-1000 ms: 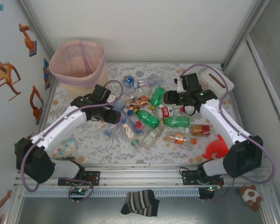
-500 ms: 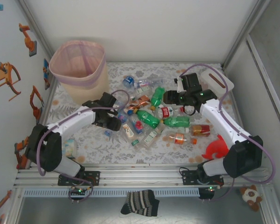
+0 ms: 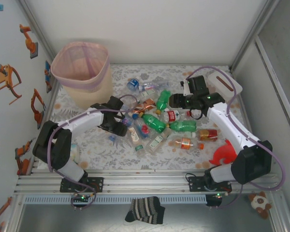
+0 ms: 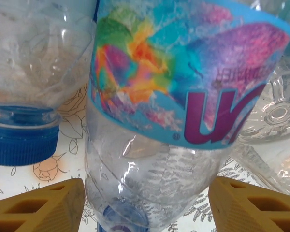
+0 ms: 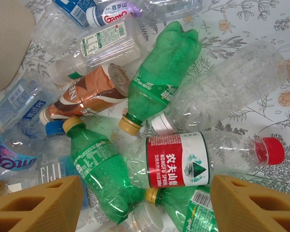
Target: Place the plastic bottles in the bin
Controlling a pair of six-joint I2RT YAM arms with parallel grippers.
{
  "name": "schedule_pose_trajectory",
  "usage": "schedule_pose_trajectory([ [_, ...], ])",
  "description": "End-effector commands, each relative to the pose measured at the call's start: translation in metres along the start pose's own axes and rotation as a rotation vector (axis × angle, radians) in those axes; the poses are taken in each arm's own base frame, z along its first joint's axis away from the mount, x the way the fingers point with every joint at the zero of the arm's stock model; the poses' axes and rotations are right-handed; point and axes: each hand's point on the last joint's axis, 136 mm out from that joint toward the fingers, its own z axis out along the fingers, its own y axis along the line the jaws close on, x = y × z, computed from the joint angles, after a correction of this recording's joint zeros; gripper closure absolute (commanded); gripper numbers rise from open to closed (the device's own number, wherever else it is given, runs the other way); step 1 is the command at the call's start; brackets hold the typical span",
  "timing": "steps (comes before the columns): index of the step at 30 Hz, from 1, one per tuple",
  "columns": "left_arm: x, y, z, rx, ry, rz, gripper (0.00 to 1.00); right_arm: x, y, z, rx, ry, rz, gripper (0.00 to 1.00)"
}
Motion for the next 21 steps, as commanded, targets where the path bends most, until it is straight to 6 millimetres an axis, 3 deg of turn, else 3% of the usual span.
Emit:
schedule_pose_trajectory([
  [1, -0.014, -0.001, -0.003, -0.004, -0.026, 0.022, 0.3, -0.008, 0.008, -0.003, -0.023, -0.02, 0.009, 0.3],
  [21, -0.031, -0.006, 0.014, 0.009, -0.01, 0.024, 0.22, -0.009, 0.007, 0.0, -0.02, -0.02, 0.005, 0.3],
])
